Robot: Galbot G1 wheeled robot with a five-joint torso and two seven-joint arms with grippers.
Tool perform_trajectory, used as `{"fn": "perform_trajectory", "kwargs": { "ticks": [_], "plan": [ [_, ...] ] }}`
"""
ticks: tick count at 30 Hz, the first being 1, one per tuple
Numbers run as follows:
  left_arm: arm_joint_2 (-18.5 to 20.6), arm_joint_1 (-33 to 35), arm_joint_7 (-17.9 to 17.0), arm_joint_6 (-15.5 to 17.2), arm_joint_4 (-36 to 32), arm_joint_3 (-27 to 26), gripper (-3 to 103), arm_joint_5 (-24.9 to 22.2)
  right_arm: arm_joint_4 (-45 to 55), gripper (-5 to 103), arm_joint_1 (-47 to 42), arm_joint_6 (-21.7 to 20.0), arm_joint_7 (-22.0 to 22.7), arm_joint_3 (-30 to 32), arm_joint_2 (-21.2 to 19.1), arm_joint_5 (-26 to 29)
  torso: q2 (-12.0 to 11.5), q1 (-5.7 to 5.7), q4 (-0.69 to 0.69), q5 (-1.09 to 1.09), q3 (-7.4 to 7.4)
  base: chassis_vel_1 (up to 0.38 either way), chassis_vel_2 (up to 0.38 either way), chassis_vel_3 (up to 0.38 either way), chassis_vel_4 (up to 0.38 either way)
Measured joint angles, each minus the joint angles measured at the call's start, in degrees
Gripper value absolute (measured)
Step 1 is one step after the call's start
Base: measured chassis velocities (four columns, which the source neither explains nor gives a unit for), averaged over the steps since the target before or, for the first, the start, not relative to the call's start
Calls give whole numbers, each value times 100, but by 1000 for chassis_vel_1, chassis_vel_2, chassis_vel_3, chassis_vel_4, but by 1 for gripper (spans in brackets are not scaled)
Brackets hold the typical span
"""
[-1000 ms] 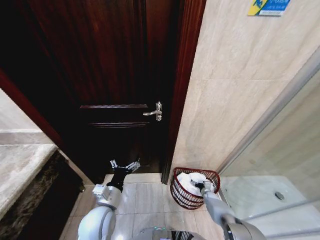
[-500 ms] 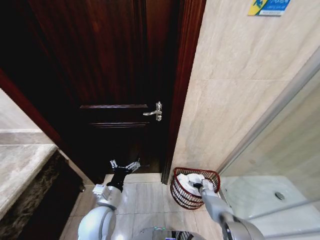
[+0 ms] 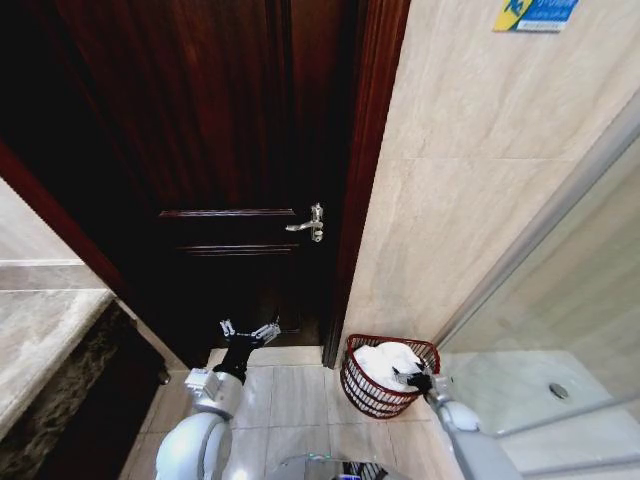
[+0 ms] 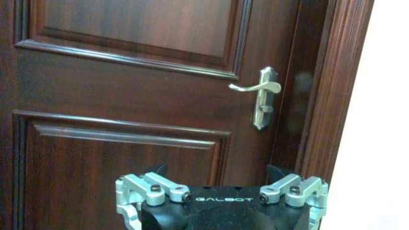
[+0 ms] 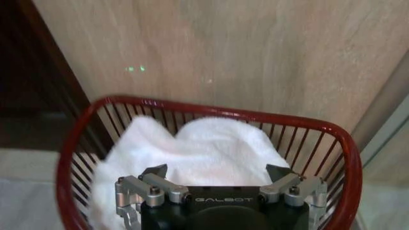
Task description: Discard the used towel into the hamper.
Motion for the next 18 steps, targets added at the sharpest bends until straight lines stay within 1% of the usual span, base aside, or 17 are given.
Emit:
{"fn": "perform_trajectory", "kwargs": {
  "ticks": [1, 2, 3, 4, 5, 6, 7, 8, 10, 11, 13, 15, 16, 17, 18],
  "plan": [
    [1, 0, 0, 0, 0, 0, 100, 0, 124, 100, -34, -138, 10, -18, -40, 133, 0, 0, -1, 0, 0, 0, 0, 0, 0],
    [1, 0, 0, 0, 0, 0, 100, 0, 124, 100, -34, -138, 10, -18, -40, 133, 0, 0, -1, 0, 0, 0, 0, 0, 0],
    [0, 0, 0, 0, 0, 0, 100, 0, 409, 100, -88, -478, 90, -109, -142, 522, 0, 0, -1, 1, 0, 0, 0, 0, 0],
    [0, 0, 0, 0, 0, 0, 100, 0, 541, 100, -66, -733, 221, -233, -202, 798, 0, 0, -1, -2, 0, 0, 0, 0, 0],
    [0, 0, 0, 0, 0, -1, 100, 0, 538, 100, 14, -904, 332, -368, -223, 957, 0, 0, -1, -2, 0, 0, 0, 0, 0],
    [0, 0, 0, 0, 0, -1, 100, 0, 538, 100, 14, -904, 332, -368, -223, 957, 0, 0, -1, -2, 0, 0, 0, 0, 0],
    [0, 0, 1, 0, 0, 2, 100, 0, 427, 100, 139, -1015, 419, -501, -219, 1045, 0, 0, -1, 3, 0, 0, 0, 0, 0],
    [1, 1, 0, 0, 0, 1, 100, 0, 181, 100, 328, -1112, 511, -631, -185, 1138, 0, 0, 1, 3, 0, 0, 0, 0, 0],
    [1, 0, 1, 0, 0, 1, 100, 0, -399, 100, 724, -1294, 667, -806, -27, 1329, 0, 0, -1, 0, 0, 0, 0, 0, 0],
    [1, 0, 1, 0, 0, 1, 100, 0, -399, 100, 724, -1294, 667, -806, -27, 1329, 0, 0, -1, 0, 0, 0, 0, 0, 0],
    [-1, 0, 0, 0, 0, 1, 100, 0, -1013, 100, 1124, -1378, 773, -944, 154, 1388, 0, 2, -1, 3, 0, 0, 0, 0, 0],
    [0, 0, 0, 0, 0, 0, 100, 0, -1574, 100, 1507, -1397, 794, -1028, 304, 1244, 0, 2, -1, -3, 0, 0, 0, 0, 0],
    [0, 0, 0, 0, 0, 0, 100, 0, -1574, 100, 1507, -1397, 794, -1028, 304, 1244, 0, 2, -1, -3, 0, 0, 0, 0, 0],
    [0, 0, 0, 0, 0, 0, 100, 0, -1886, 100, 1706, -1363, 783, -1049, 381, 1078, 0, 1, 0, 0, 0, 0, 0, 0, 0],
    [0, 0, 0, 0, 0, 1, 100, 0, -2313, 100, 1963, -1234, 728, -1054, 476, 836, -1, 1, -2, 1, 1, 0, 0, 0, 0]
  ]
}}
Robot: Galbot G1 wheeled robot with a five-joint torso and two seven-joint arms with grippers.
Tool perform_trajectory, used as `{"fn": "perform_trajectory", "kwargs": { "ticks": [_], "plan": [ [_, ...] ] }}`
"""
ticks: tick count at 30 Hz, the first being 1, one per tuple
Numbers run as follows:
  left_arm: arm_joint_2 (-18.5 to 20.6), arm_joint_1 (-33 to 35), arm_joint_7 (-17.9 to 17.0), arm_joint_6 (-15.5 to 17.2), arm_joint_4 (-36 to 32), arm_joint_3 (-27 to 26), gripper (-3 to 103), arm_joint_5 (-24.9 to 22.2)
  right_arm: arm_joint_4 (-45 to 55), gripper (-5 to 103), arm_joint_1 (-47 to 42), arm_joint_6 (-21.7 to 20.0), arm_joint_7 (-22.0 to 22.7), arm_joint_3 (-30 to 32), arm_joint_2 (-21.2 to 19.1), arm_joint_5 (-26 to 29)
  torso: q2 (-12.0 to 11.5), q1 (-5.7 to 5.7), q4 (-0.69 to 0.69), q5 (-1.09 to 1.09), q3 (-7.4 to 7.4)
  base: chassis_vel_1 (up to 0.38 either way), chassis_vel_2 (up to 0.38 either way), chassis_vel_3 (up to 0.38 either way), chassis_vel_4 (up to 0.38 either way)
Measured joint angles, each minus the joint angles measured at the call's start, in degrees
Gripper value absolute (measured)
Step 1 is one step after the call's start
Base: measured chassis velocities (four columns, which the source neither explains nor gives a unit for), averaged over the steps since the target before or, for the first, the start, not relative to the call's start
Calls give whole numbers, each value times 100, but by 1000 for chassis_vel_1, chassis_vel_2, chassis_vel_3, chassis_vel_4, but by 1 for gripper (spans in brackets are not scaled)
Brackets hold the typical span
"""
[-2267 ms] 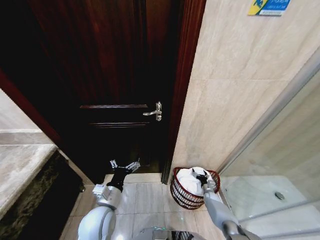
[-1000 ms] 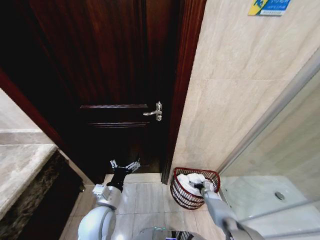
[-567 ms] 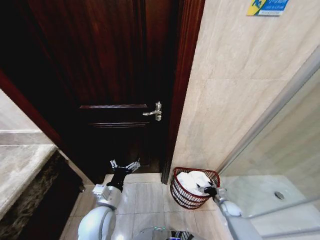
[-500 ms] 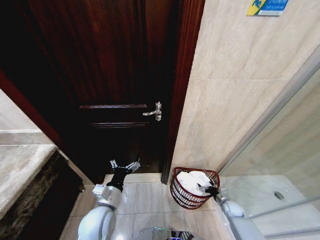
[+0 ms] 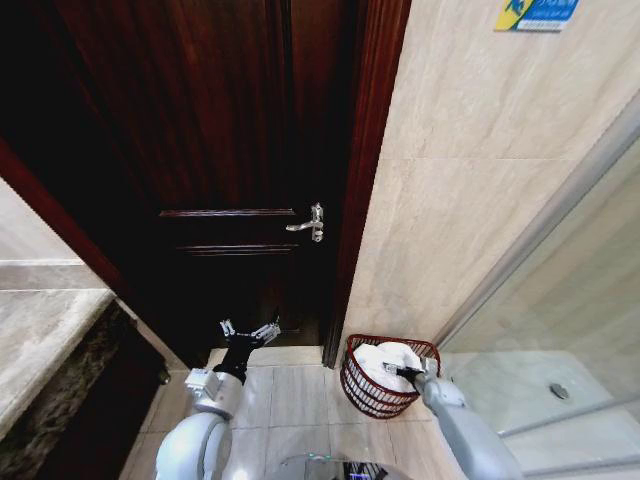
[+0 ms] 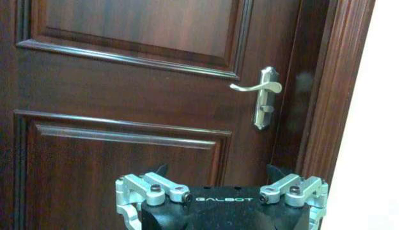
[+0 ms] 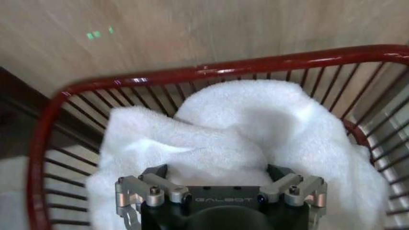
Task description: Discard the used towel into the hamper.
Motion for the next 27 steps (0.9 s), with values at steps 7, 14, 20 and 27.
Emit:
{"fn": "perform_trajectory", "kwargs": {
  "ticks": [7, 14, 20, 27],
  "plan": [
    [0, 0, 0, 0, 0, -1, 100, 0, -1944, 100, 1028, 747, -112, 245, 448, -950, 0, 0, 2, -2, 0, 0, 0, 0, 0],
    [0, 0, 0, 0, 0, -1, 100, 0, -2305, 100, 1063, 963, 2, 342, 750, -1212, 0, 0, 0, 1, 0, 0, 0, 0, 0],
    [0, 0, 0, 0, 0, -1, 100, 0, -1534, 100, 706, 888, -4, 335, 568, -962, 0, 0, 1, 3, 0, 0, 0, 0, 0],
    [0, 0, 0, 0, 0, -1, 100, 0, 243, 100, -257, 528, -159, 387, 85, -608, 0, 0, -1, 2, 0, 0, 0, 0, 0]
  ]
}}
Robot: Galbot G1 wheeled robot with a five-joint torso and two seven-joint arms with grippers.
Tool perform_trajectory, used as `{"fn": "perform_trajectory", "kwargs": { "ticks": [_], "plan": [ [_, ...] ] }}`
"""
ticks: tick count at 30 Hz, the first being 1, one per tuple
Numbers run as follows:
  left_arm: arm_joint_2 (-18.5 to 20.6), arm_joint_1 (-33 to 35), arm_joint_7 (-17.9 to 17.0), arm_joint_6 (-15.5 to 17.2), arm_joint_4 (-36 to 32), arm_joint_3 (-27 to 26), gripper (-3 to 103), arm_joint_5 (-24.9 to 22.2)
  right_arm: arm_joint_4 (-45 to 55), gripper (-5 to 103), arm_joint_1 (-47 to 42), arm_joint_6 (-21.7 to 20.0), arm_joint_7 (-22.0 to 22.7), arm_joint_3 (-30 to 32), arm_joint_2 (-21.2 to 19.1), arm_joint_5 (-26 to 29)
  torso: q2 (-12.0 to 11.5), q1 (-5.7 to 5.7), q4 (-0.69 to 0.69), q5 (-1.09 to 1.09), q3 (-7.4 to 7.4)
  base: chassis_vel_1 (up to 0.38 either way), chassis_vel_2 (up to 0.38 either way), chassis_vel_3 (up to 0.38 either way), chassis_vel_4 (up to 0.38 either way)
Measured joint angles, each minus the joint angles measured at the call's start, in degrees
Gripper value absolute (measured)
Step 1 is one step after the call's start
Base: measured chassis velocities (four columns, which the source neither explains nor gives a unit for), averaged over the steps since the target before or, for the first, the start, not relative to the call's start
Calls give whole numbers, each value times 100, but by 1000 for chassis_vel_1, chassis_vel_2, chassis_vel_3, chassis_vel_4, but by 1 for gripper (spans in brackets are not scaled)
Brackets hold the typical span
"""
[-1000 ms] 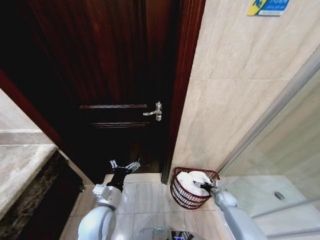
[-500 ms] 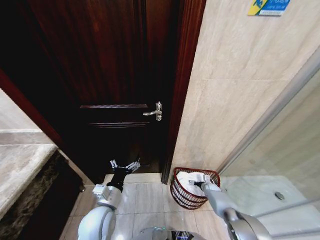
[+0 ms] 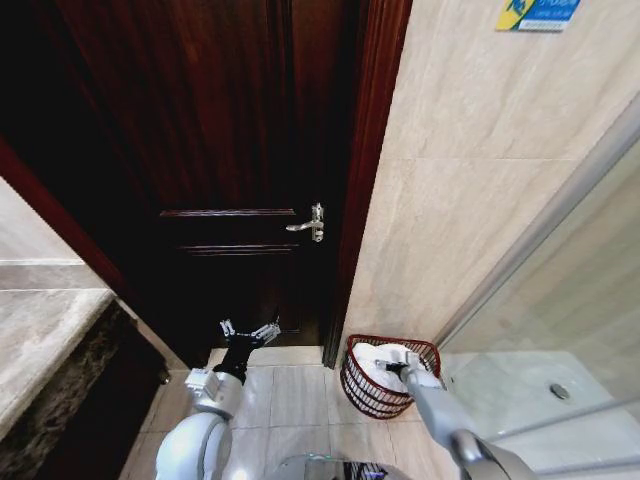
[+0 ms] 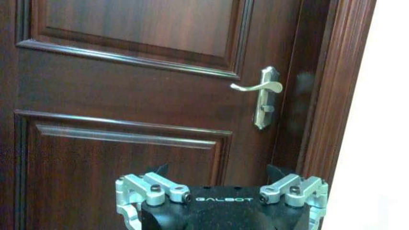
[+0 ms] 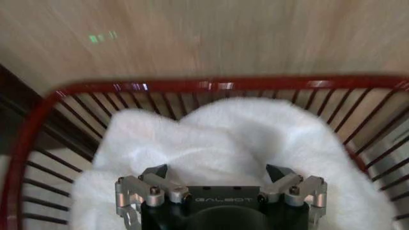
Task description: Discard the used towel into the hamper.
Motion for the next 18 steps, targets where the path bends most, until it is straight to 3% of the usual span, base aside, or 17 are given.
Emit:
{"fn": "perform_trajectory", "kwargs": {
  "ticks": [3, 5, 10, 18],
  "plan": [
    [0, 0, 1, 0, 0, 1, 100, 0, 1197, 100, -633, -219, 217, 57, -195, 232, 0, -2, 1, -1, 0, 0, 0, 0, 0],
    [-1, 0, 0, 0, 0, 0, 100, 0, 1386, 100, -735, -221, 319, 64, -223, 242, 1, -2, 1, -1, 0, 0, 0, 0, 0],
    [0, 0, 0, 0, 0, 1, 100, 0, 2444, 100, -1363, -58, 569, 198, -390, 261, 0, -1, 1, -3, 0, 0, 0, 0, 0],
    [0, 0, 0, 0, 0, 1, 100, 0, 4387, 100, -2399, 80, 1019, 476, -336, 236, 0, -2, 2, -2, -1, 0, 0, 0, 0]
  ]
}}
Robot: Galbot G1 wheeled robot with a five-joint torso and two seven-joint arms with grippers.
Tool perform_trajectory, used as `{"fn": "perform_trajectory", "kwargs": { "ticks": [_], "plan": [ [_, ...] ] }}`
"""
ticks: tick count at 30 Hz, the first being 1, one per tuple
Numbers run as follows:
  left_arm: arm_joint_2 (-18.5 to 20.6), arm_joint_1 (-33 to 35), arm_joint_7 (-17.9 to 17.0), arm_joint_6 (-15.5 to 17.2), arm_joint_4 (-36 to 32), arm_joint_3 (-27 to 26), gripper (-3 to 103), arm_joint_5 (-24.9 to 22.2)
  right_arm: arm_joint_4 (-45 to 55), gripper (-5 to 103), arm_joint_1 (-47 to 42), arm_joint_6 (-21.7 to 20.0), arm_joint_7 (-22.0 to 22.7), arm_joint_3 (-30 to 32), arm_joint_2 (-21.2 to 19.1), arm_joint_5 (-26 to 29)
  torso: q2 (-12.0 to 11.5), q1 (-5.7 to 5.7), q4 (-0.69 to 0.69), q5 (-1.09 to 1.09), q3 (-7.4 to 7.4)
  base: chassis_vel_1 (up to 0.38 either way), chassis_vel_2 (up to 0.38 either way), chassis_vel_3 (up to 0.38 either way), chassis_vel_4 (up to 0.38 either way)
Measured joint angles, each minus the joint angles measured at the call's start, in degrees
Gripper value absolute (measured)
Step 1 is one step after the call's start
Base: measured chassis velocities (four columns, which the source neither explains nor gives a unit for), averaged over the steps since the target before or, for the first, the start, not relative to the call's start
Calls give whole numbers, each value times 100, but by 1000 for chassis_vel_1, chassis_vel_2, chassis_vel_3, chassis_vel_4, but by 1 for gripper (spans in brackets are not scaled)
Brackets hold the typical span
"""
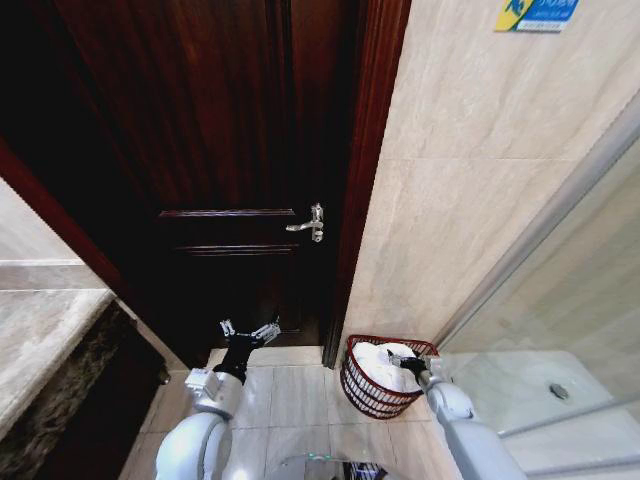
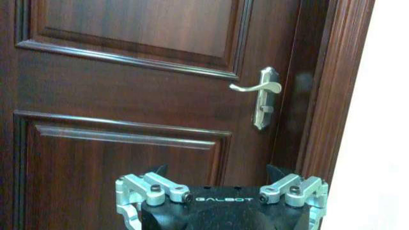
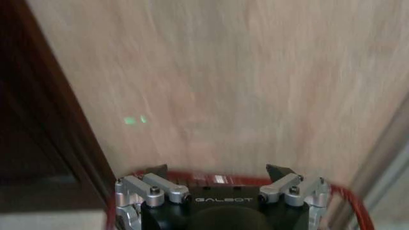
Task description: Discard the used towel into the hamper.
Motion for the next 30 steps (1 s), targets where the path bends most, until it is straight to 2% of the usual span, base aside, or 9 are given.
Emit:
{"fn": "perform_trajectory", "kwargs": {
  "ticks": [6, 9, 12, 19, 30],
  "plan": [
    [0, 0, 0, 0, 0, 0, 100, 0, 949, 100, -367, -30, 197, 135, 117, -63, 0, 0, 1, 0, 0, 0, 0, 0, 0],
    [0, 0, 0, 0, 0, -1, 100, 0, 1554, 100, -607, 111, 499, 226, 317, -468, 0, 0, 0, 0, 0, 0, 0, 0, 0],
    [-1, 0, 0, 0, 0, 0, 100, 0, 1980, 100, -792, 186, 574, 326, 484, -623, 0, 1, 0, -1, 0, 0, 0, 0, 0],
    [0, 0, 0, 0, 0, 0, 100, 0, 2816, 100, -1284, 531, 461, 631, 836, -1118, 0, 1, -1, -1, 0, 0, 0, 0, 0],
    [0, 0, 0, 0, 0, 0, 100, 0, 3565, 100, -1744, 897, 496, 694, 1228, -1473, 0, 1, -1, 0, 0, 0, 0, 0, 0]
  ]
}}
